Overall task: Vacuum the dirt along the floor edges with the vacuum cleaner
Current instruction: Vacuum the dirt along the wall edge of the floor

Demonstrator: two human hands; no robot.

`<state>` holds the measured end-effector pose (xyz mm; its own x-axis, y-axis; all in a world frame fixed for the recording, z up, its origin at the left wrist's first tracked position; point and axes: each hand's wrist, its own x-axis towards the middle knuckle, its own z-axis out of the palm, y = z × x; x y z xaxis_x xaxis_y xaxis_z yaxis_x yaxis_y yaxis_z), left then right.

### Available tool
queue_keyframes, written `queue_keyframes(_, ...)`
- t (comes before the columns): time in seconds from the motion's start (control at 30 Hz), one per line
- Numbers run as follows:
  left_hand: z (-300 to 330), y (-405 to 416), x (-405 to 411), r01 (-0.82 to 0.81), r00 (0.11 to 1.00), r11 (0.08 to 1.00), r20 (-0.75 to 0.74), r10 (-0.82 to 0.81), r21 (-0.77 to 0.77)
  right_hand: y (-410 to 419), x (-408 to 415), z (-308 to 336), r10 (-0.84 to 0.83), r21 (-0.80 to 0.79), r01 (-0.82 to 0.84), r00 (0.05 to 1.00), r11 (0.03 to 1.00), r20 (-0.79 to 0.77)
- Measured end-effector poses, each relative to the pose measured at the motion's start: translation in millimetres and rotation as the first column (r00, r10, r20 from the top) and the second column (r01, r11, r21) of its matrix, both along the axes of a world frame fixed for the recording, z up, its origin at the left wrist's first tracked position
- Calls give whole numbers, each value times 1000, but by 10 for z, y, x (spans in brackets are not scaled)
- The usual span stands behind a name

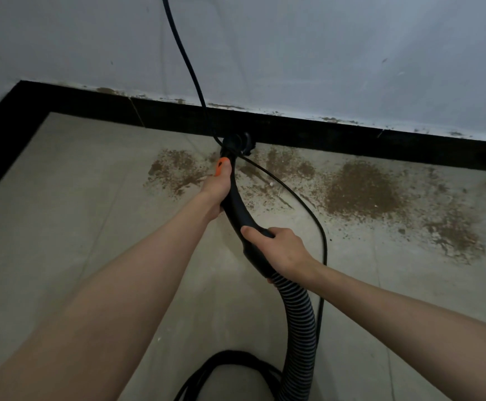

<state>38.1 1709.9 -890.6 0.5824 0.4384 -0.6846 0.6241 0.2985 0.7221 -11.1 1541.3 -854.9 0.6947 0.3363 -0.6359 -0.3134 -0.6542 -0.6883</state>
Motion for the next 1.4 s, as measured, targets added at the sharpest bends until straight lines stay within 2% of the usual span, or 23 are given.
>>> queue_keyframes(0.3, 30, -92, 8, 78, 997, 997, 24, -77, -25, -78, -34, 48, -34, -15, 34, 999, 999, -5)
queue_keyframes(0.57, 115, 32, -73, 52, 997, 992, 49, -58, 111, -4, -102, 23, -2, 129, 15, 995, 992, -99)
queue_keyframes(0.77, 156, 524, -463, -173, 985, 960, 62, 163, 222, 394, -210, 7, 161, 190, -152, 986, 970, -31)
queue_keyframes(0.93, 143, 1008, -913, -351, 935, 902, 32, 354, 252, 873, -430, -10, 308, 212, -287, 948, 934, -75)
queue_keyframes(1.1, 107, 1288, -1096, -353, 931, 891, 10, 366, 286, 1150, -586, -61, 309, 226, -277, 943, 934, -120)
queue_keyframes(1.4, 74, 1242, -929, -305, 949, 916, 0, 316, 259, 1160, -524, -98, 249, 178, -225, 960, 958, -127)
